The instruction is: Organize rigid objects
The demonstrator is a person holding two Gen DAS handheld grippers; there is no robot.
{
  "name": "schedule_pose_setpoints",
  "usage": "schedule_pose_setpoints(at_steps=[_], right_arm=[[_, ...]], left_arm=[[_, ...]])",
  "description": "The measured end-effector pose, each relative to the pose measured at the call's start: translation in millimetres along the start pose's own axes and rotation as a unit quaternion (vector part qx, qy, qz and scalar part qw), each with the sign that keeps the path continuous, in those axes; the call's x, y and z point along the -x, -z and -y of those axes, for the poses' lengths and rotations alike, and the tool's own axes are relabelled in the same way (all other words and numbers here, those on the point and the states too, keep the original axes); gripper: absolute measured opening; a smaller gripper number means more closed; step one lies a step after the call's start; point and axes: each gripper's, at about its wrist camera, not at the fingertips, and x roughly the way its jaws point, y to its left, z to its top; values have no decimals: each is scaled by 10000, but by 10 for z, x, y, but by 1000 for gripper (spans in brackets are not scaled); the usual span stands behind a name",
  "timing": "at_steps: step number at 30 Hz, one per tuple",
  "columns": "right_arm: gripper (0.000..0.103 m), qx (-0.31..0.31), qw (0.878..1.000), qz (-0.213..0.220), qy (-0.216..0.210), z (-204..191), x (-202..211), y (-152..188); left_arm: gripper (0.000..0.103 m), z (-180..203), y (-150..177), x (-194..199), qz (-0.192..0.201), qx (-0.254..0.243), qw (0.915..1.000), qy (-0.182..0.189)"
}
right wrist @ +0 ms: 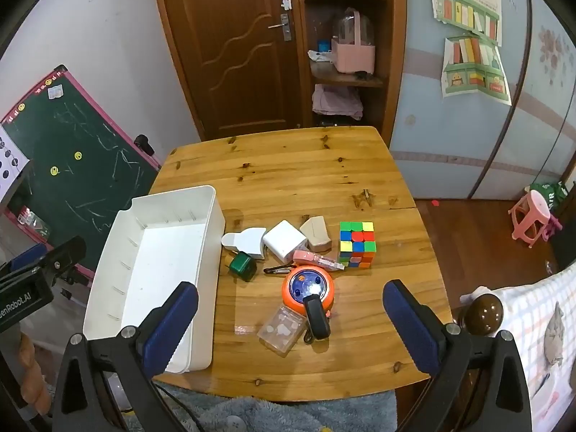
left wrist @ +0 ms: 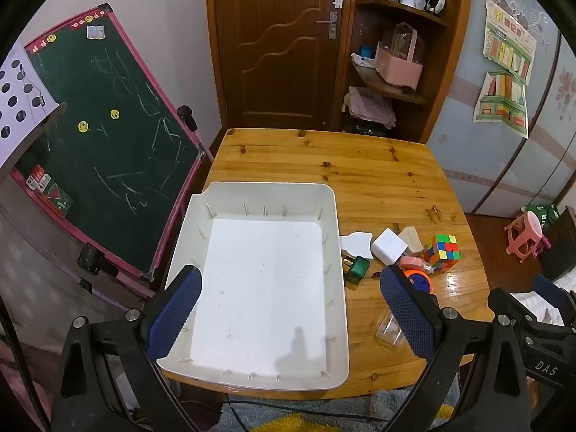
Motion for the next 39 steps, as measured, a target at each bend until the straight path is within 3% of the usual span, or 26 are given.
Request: schedule_pose_setpoints(at_steps=[39], right_arm=[[103,0,10000,-27,26,4,-10,-11]], left_arm=[[100,-74,7,-83,-123,46,9999,51]])
